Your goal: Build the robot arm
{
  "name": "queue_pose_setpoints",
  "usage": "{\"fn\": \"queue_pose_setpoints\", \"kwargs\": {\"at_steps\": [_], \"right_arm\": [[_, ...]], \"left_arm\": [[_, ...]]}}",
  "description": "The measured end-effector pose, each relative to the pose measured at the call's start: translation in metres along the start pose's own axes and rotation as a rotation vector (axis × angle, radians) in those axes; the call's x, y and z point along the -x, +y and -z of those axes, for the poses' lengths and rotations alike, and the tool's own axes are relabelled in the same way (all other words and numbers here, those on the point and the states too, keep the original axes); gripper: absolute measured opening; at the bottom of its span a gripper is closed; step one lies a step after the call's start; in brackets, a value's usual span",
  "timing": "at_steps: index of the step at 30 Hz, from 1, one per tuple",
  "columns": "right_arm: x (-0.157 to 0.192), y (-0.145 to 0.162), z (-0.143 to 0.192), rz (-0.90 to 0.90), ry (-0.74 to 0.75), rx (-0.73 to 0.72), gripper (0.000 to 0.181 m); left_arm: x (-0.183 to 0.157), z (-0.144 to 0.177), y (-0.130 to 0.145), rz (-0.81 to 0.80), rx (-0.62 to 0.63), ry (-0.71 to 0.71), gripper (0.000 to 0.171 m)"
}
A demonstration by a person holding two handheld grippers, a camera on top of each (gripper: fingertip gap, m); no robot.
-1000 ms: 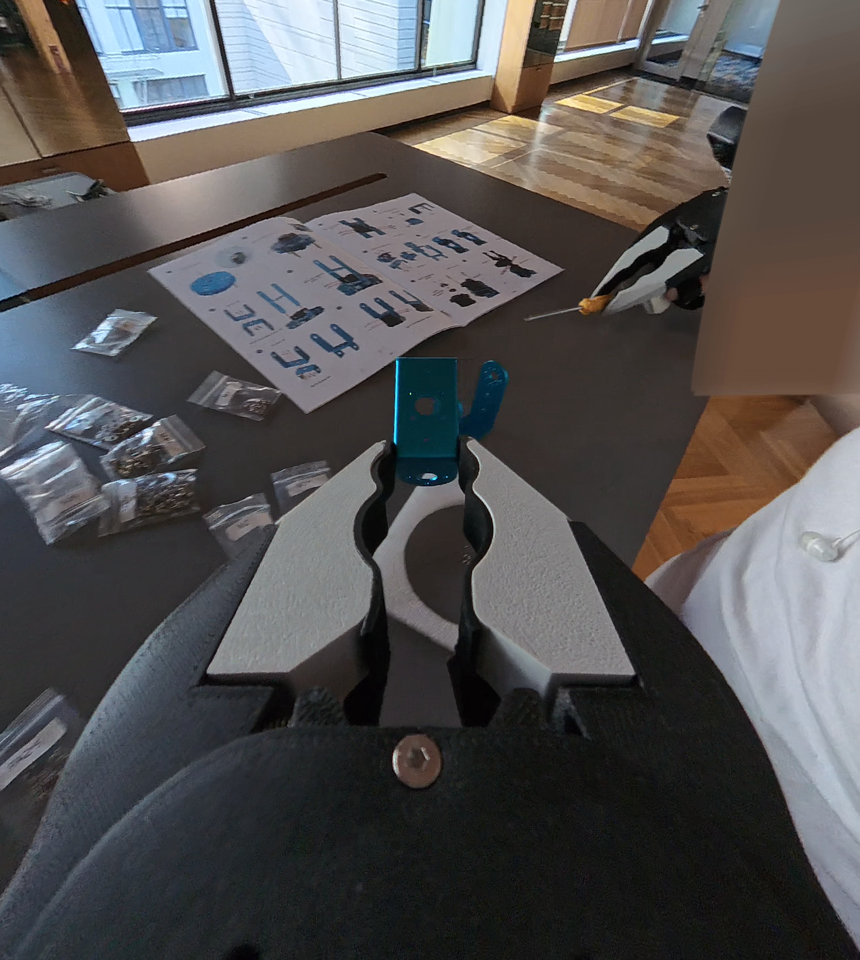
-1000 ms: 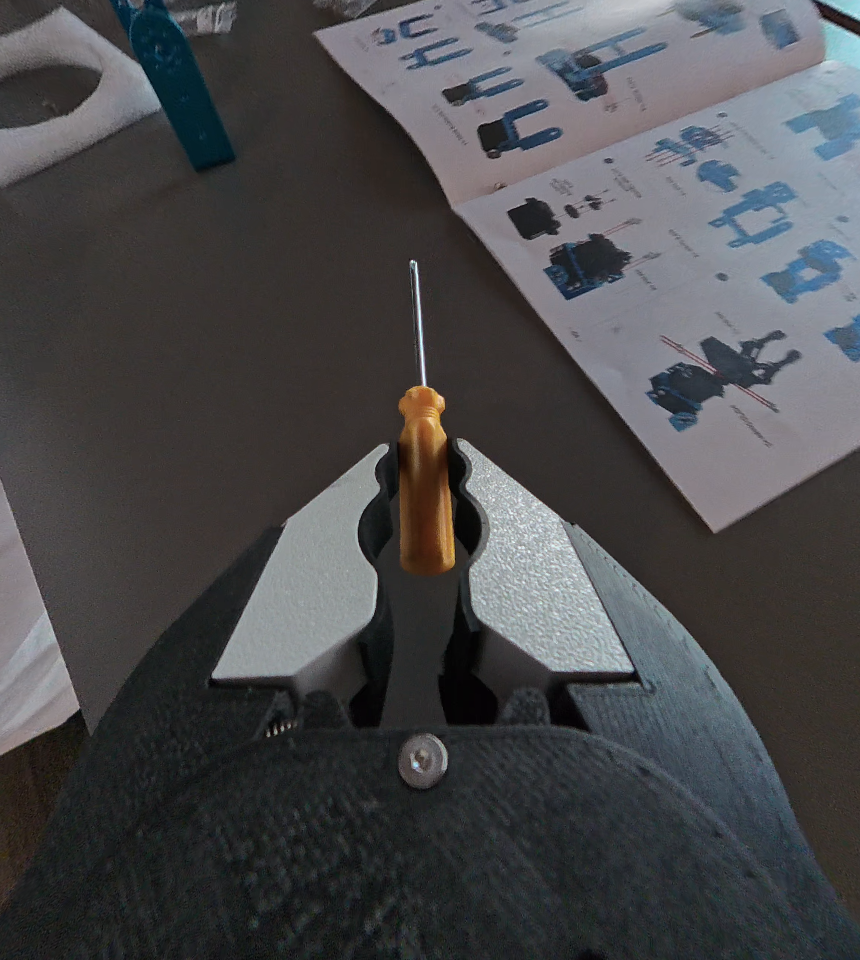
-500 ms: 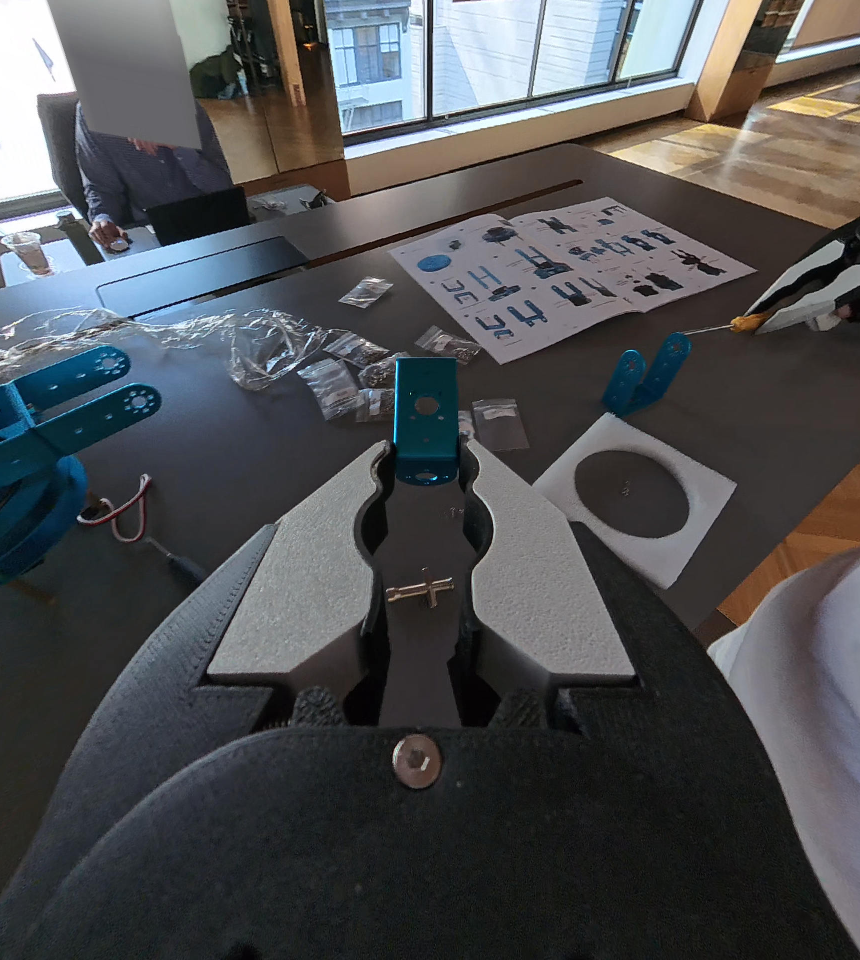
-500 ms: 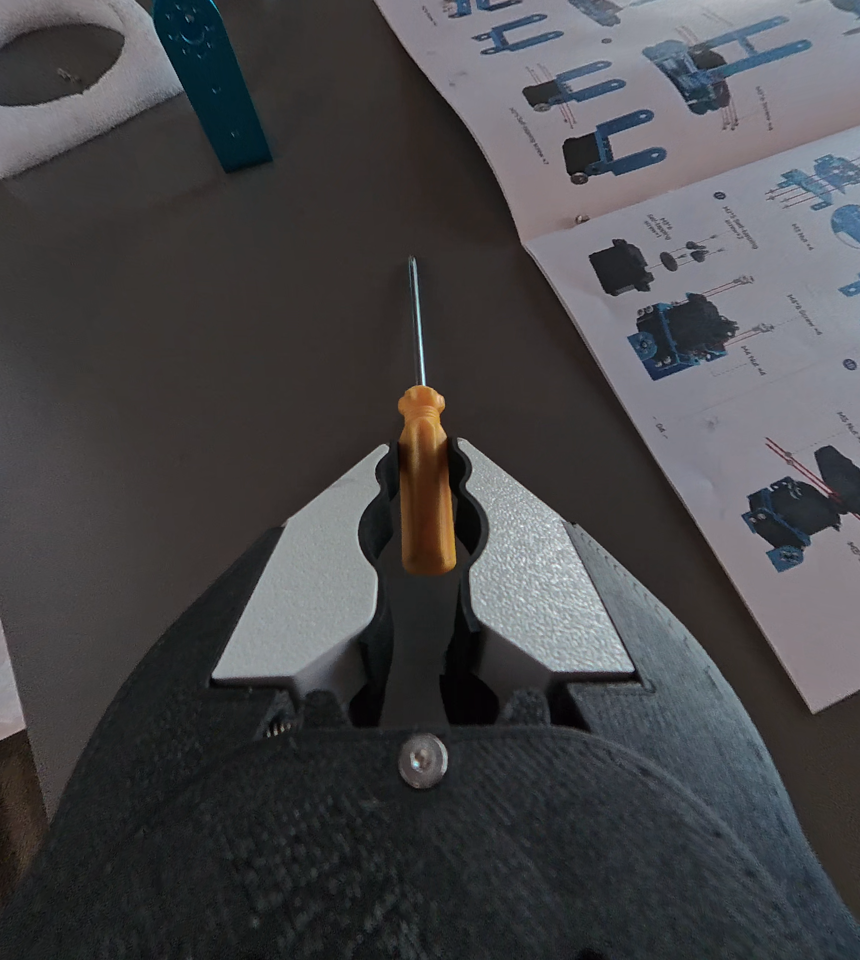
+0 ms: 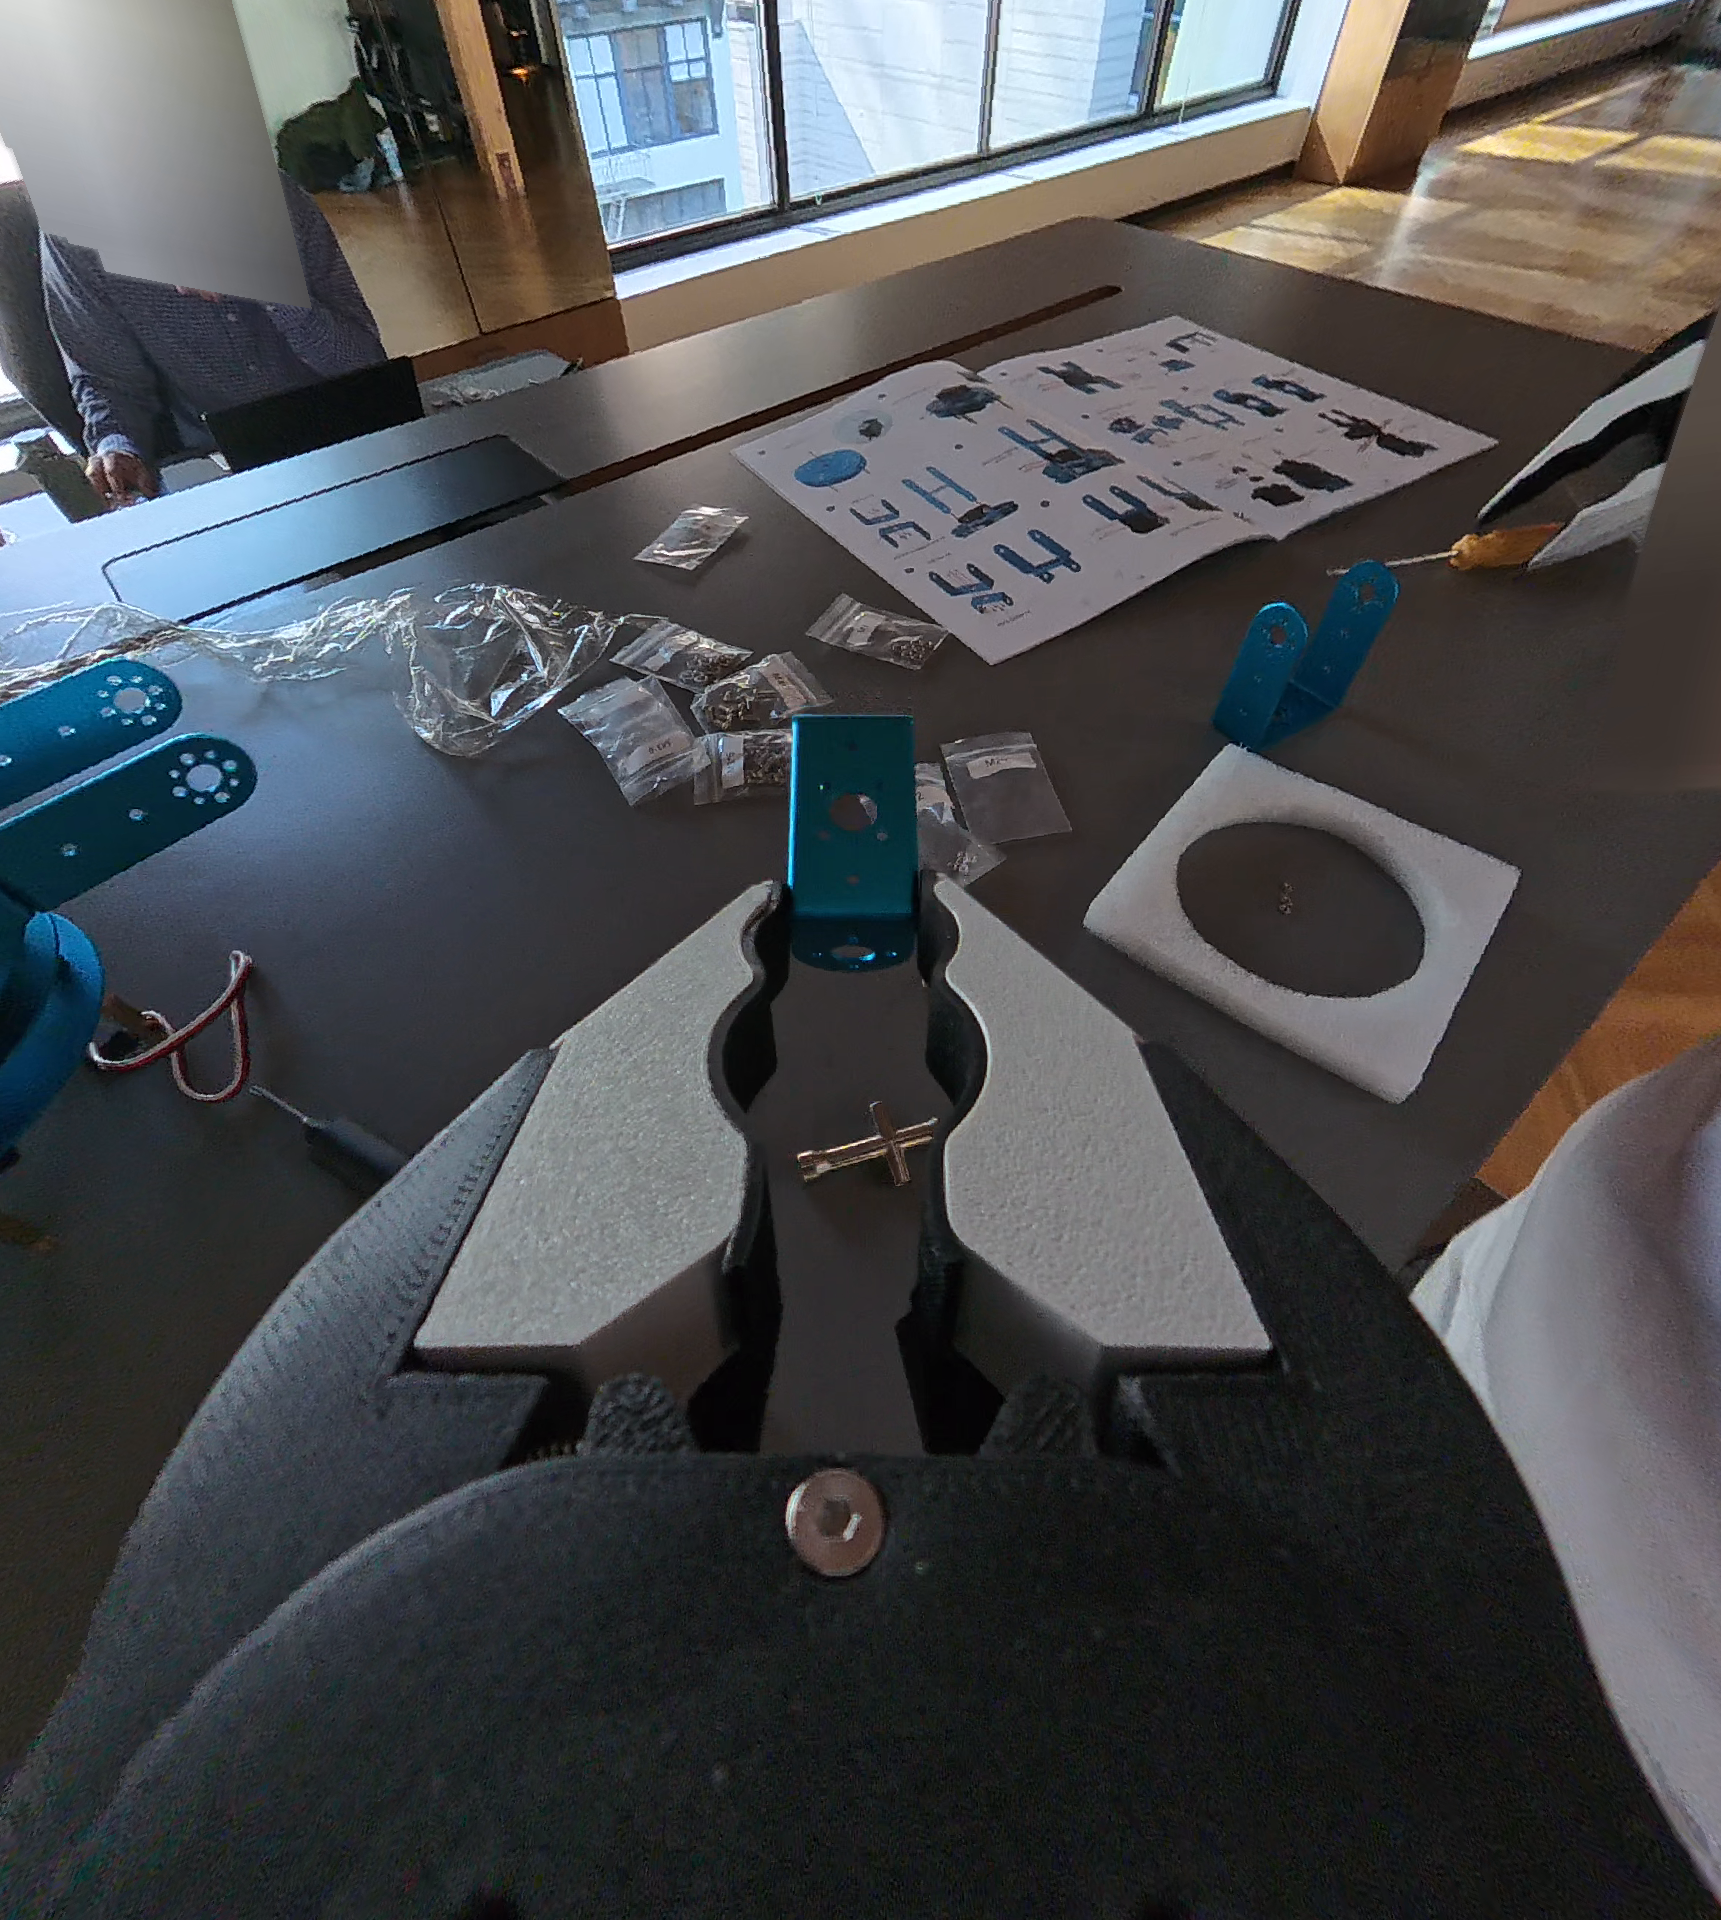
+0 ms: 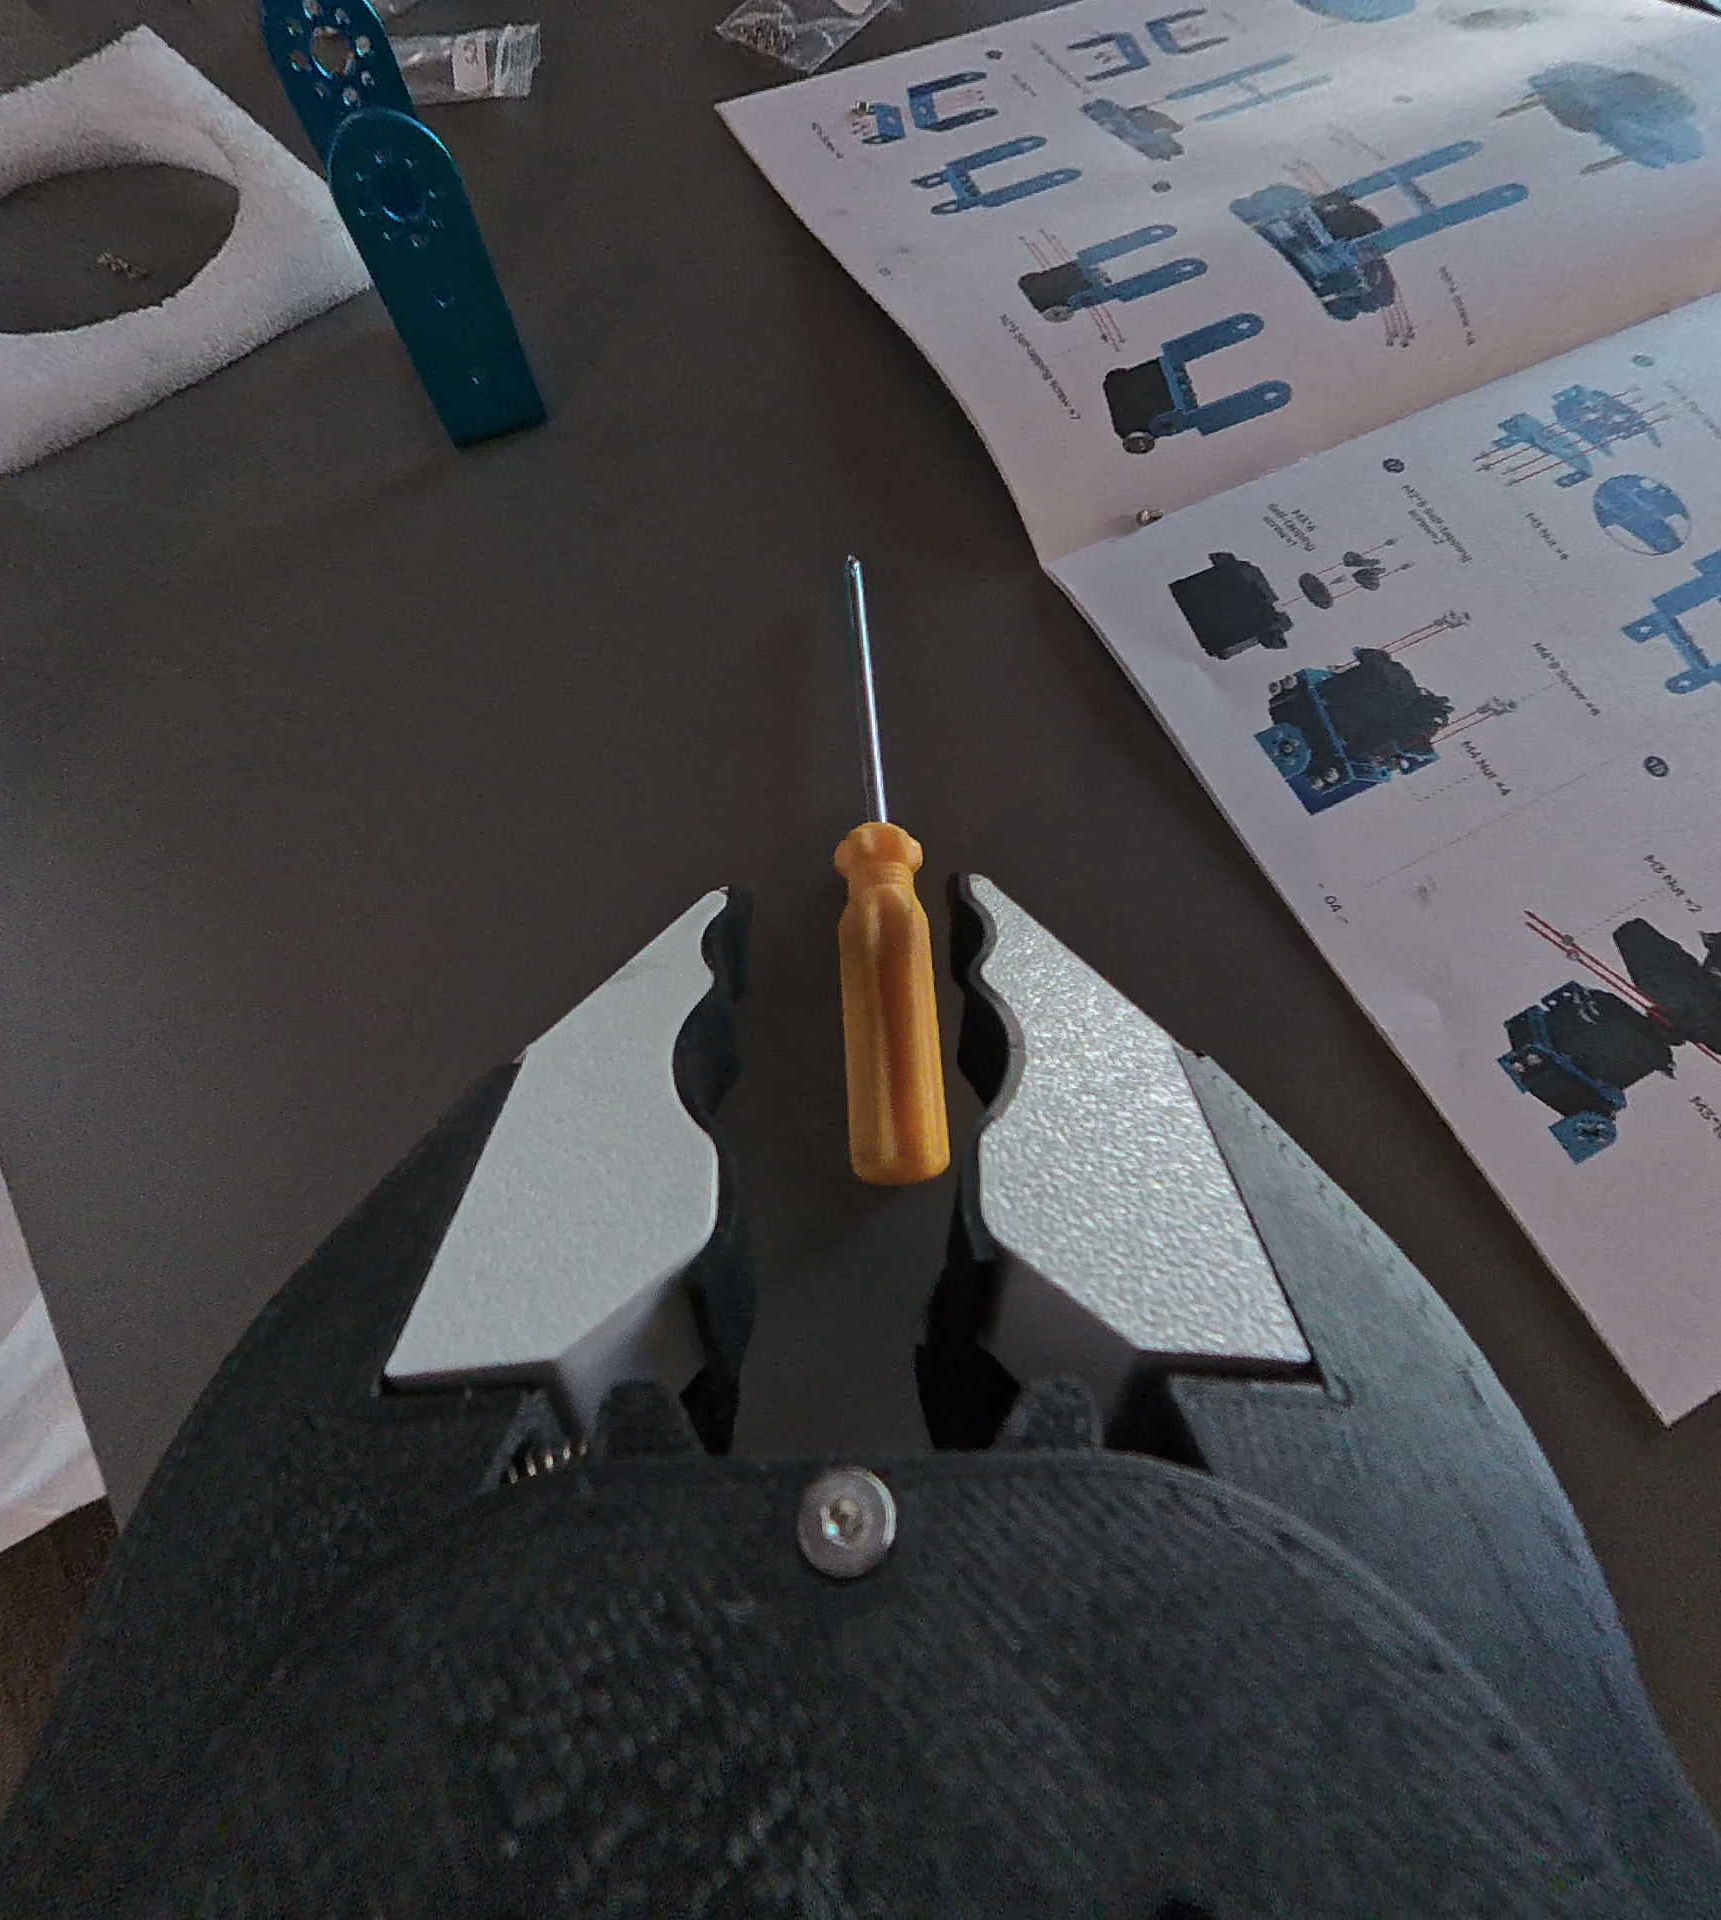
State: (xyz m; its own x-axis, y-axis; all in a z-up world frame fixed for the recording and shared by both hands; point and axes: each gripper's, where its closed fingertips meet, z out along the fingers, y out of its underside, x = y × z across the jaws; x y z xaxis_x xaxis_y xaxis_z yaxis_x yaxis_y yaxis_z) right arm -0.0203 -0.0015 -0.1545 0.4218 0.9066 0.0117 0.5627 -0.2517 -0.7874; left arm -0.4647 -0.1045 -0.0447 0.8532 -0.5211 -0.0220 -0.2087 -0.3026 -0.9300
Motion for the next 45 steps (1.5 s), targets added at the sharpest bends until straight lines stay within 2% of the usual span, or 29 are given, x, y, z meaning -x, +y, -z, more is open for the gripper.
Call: {"fn": "queue_pose_setpoints", "kwargs": {"at_steps": [6,11,13,16,21,22,24,25,29,33,35,38,45], "right_arm": [[0.001,-0.01,0.007,0.001,0.077,-0.049,0.046],[0.017,-0.055,0.016,0.05,0.141,-0.206,0.047],[0.038,-0.076,0.003,0.052,0.077,-0.251,0.051],[0.068,-0.095,-0.032,0.056,-0.058,-0.23,0.058],[0.089,-0.104,-0.087,0.061,-0.184,-0.164,0.057],[0.09,-0.105,-0.093,0.059,-0.195,-0.159,0.052],[0.095,-0.106,-0.1,0.064,-0.254,-0.139,0.025],[0.097,-0.108,-0.102,0.065,-0.282,-0.142,0.025],[0.083,-0.127,-0.09,0.047,-0.282,-0.186,0.024],[0.044,-0.149,-0.042,0.062,-0.157,-0.234,0.024],[0.024,-0.149,-0.018,0.052,-0.075,-0.236,0.024],[0.014,-0.128,0.003,0.005,-0.009,-0.224,0.024],[0.044,-0.07,-0.011,-0.09,-0.051,-0.24,0.024]], "left_arm": [[-0.013,-0.024,0.004,-0.028,0.031,0.082,0.023],[-0.041,-0.059,0.004,-0.037,0.05,0.212,0.024],[-0.053,-0.073,0.002,-0.045,0.059,0.262,0.023],[-0.069,-0.091,-0.001,-0.057,0.072,0.324,0.023],[-0.09,-0.109,-0.005,-0.087,0.083,0.395,0.023],[-0.093,-0.111,-0.006,-0.092,0.085,0.407,0.023],[-0.098,-0.117,-0.007,-0.106,0.095,0.434,0.023],[-0.1,-0.121,-0.007,-0.113,0.103,0.448,0.023],[-0.102,-0.14,-0.011,-0.183,0.166,0.491,0.023],[-0.114,-0.161,-0.025,-0.205,0.219,0.583,0.023],[-0.126,-0.175,-0.025,-0.225,0.248,0.624,0.023],[-0.152,-0.197,-0.015,-0.277,0.295,0.677,0.023],[-0.189,-0.227,0.009,-0.352,0.395,0.756,0.023]]}}
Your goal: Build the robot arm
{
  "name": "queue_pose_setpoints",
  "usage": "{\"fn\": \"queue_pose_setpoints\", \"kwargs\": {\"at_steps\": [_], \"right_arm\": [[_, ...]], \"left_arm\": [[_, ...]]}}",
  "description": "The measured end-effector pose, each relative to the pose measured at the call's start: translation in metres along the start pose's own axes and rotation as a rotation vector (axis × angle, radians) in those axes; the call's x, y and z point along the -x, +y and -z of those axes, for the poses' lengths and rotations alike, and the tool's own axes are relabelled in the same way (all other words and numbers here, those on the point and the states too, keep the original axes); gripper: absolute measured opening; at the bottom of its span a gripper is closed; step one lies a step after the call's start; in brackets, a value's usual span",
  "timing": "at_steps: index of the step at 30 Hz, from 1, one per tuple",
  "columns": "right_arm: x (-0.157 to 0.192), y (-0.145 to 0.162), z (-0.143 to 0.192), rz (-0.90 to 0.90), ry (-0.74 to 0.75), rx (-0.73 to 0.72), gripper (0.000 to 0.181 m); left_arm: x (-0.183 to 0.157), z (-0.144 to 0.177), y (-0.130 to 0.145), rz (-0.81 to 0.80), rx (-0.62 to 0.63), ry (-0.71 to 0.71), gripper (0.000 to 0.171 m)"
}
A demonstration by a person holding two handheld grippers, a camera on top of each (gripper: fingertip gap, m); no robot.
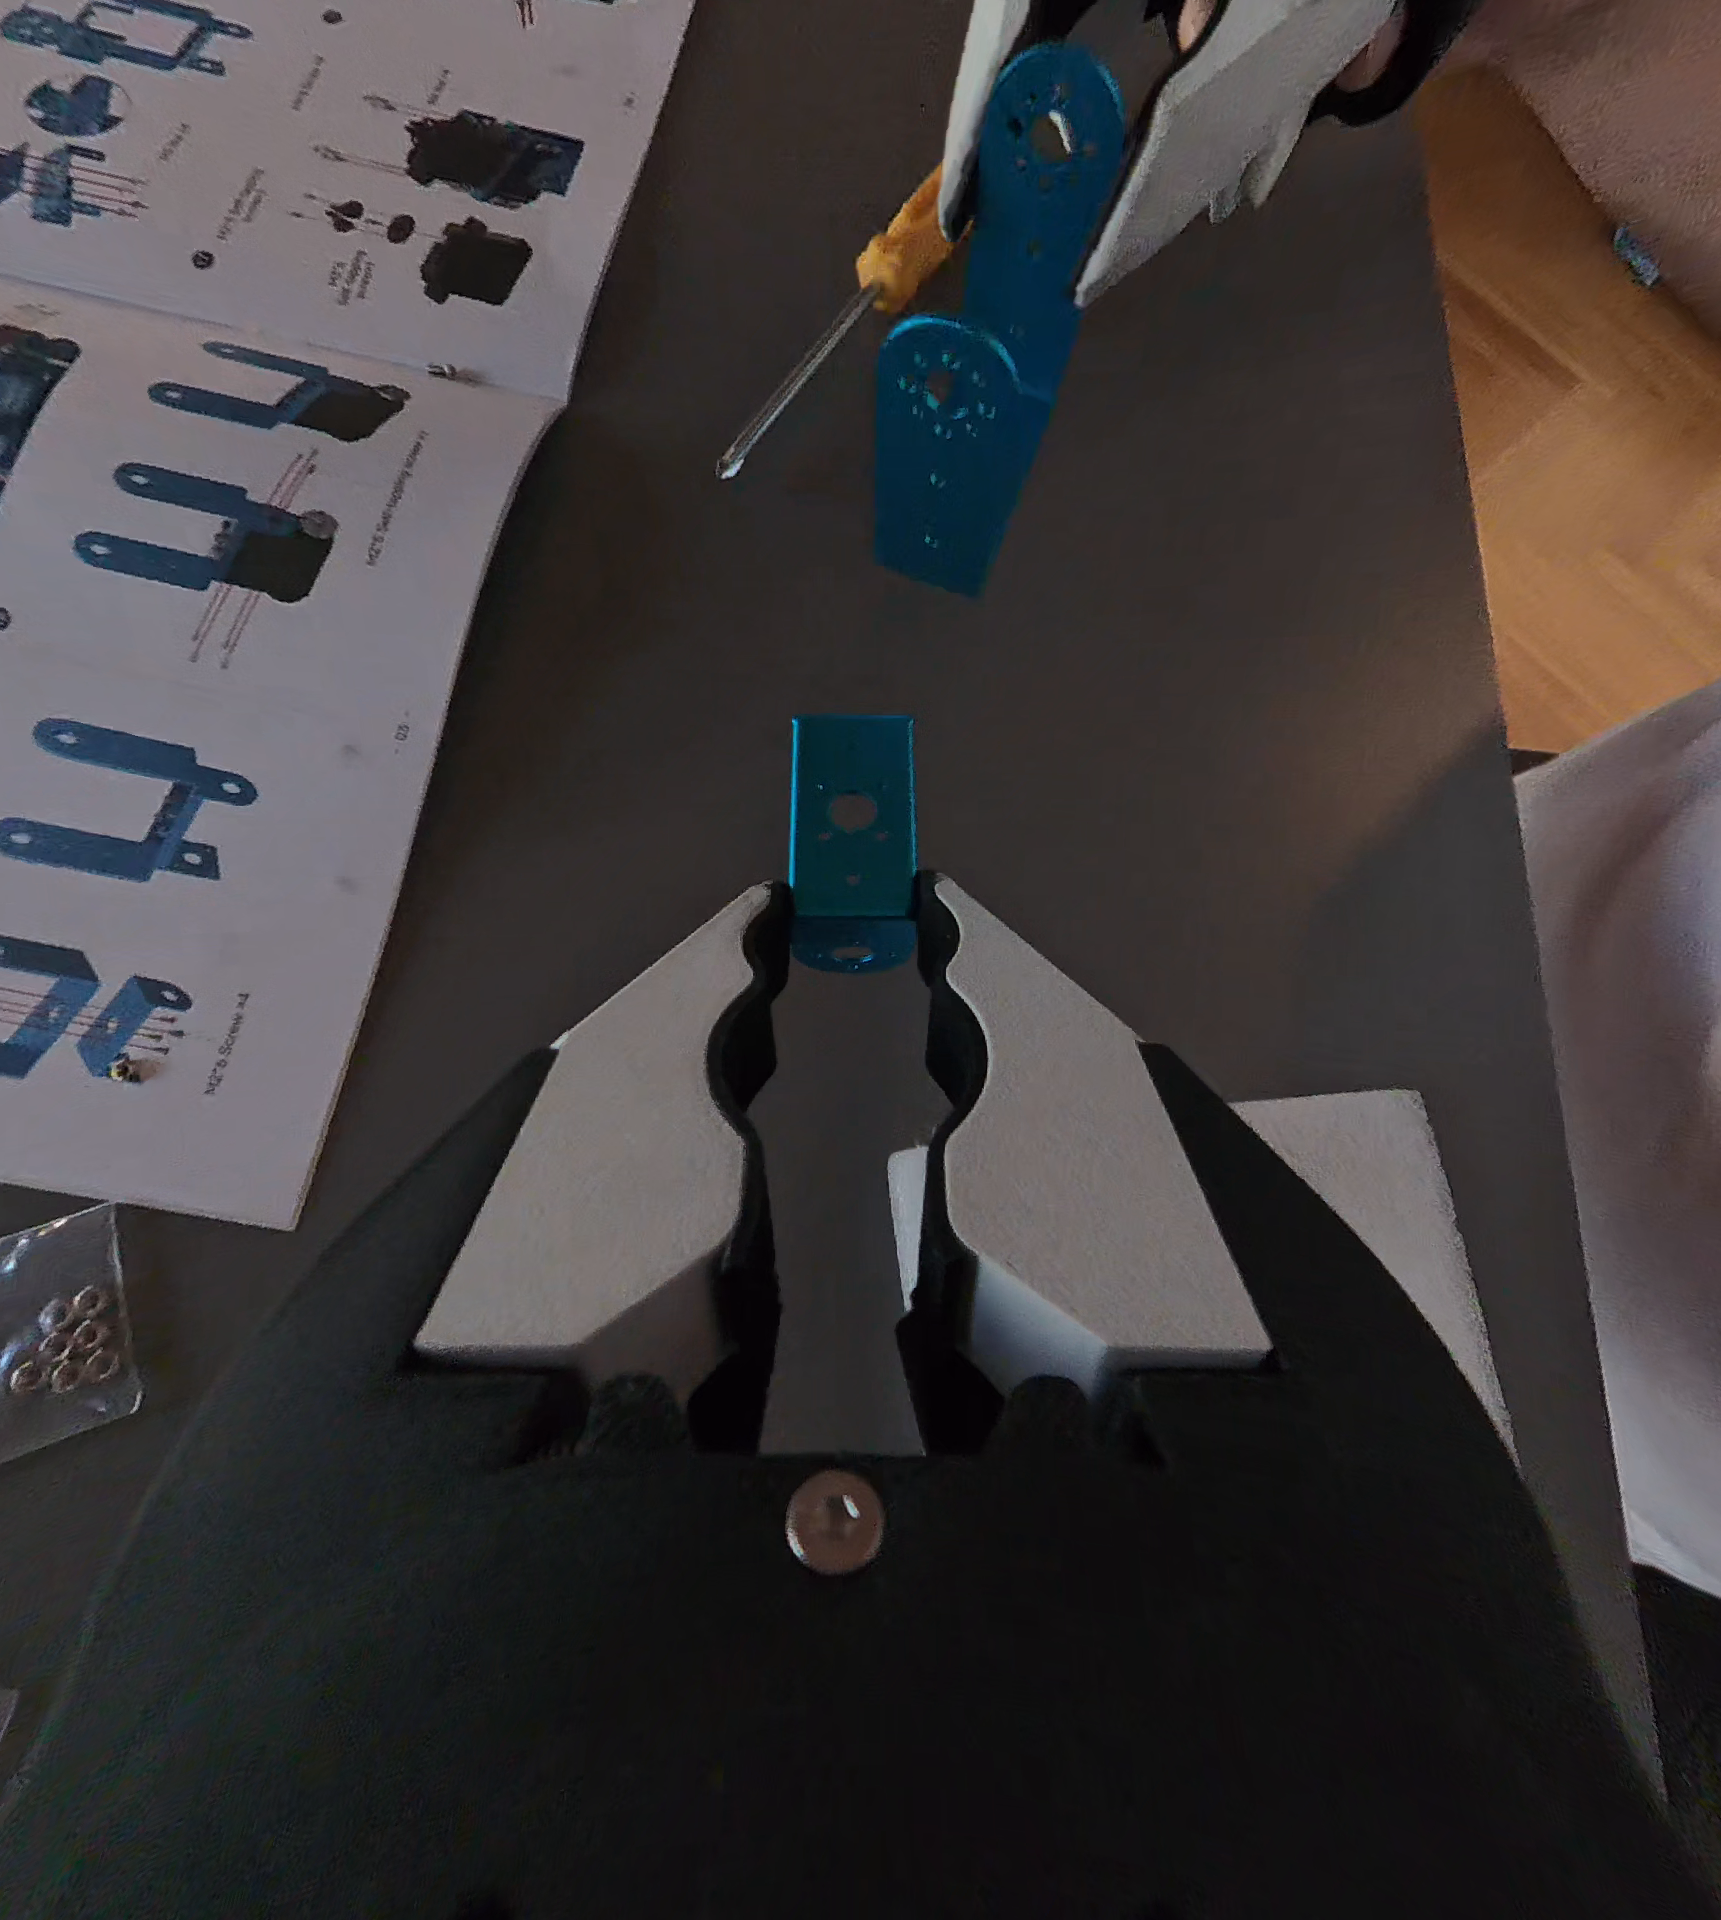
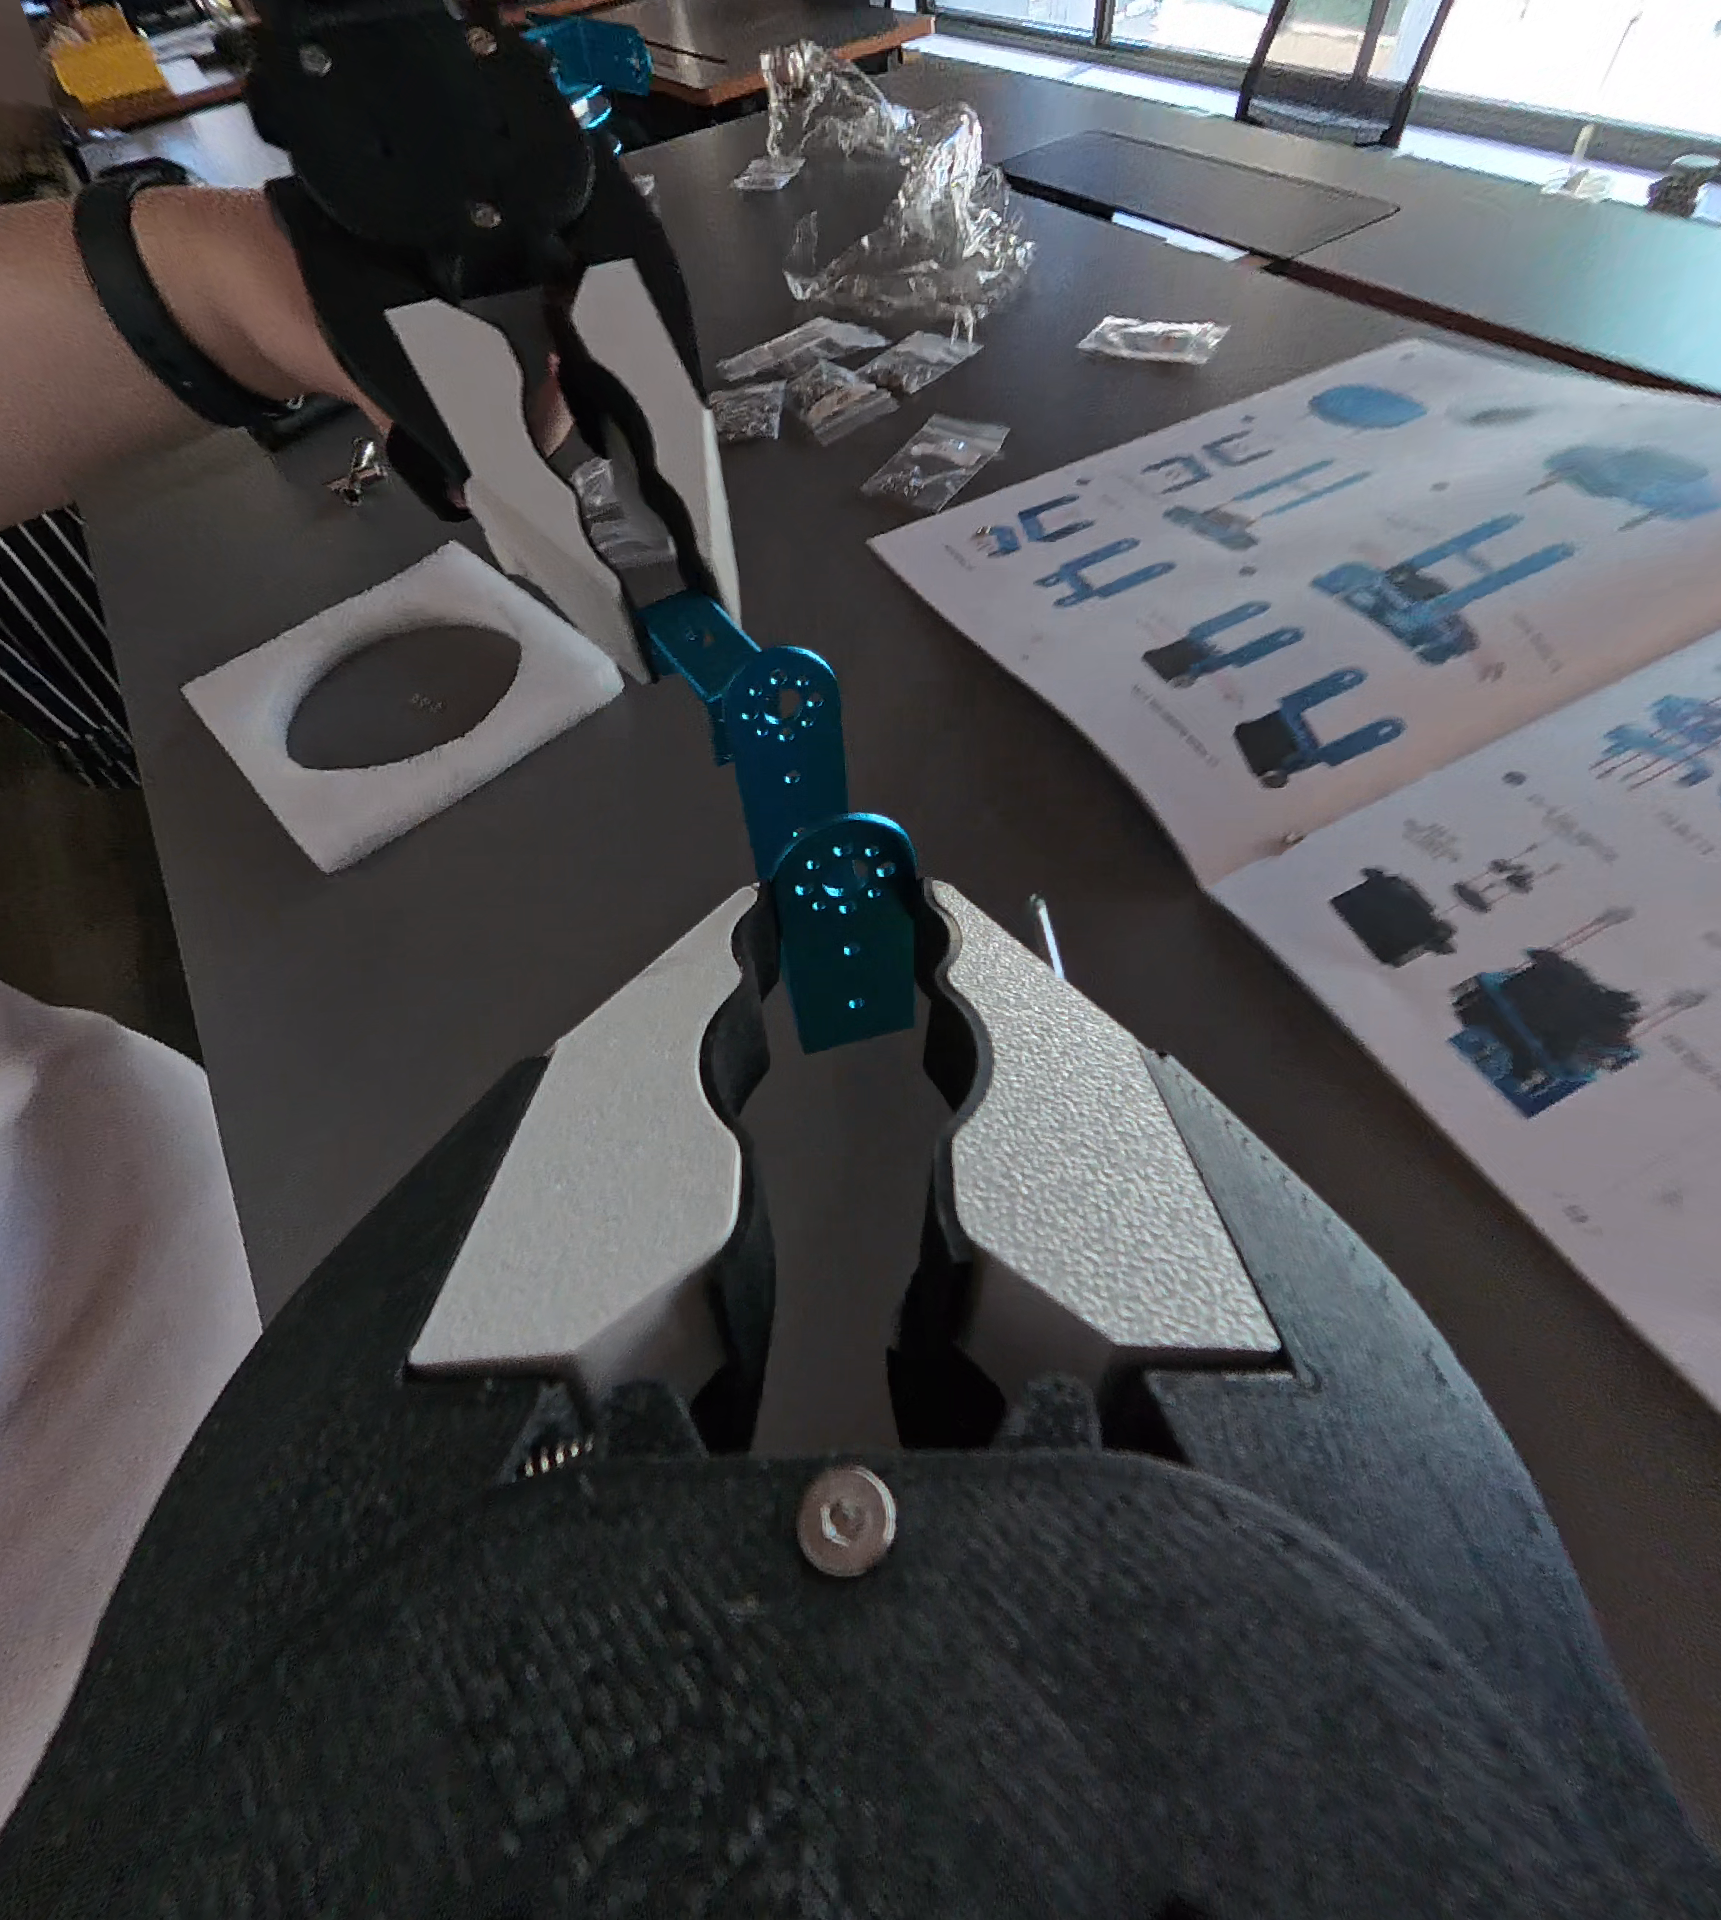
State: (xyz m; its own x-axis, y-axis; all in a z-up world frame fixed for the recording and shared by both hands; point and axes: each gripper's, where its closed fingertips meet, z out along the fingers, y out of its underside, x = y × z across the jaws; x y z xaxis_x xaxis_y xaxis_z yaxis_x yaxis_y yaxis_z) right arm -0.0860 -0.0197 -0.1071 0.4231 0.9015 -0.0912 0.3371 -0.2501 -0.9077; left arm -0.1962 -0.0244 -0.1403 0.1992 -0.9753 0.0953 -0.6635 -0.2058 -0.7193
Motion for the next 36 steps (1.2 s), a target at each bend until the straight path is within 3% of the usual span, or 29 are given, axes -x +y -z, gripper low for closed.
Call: {"fn": "queue_pose_setpoints", "kwargs": {"at_steps": [12,17,31,36], "right_arm": [[0.009,0.018,-0.007,0.034,-0.087,-0.011,0.025],[0.008,0.022,-0.018,0.119,-0.091,0.059,0.025],[-0.002,0.014,0.002,0.05,-0.088,-0.023,0.033],[-0.007,0.014,0.012,0.056,-0.051,-0.03,0.033]], "left_arm": [[-0.015,-0.017,0.005,0.344,0.038,0.287,0.023],[-0.016,-0.018,0.011,0.5,0.103,0.384,0.023],[-0.011,-0.006,0.013,0.772,0.15,0.416,0.036],[-0.002,-0.002,0.016,0.794,0.172,0.318,0.042]]}}
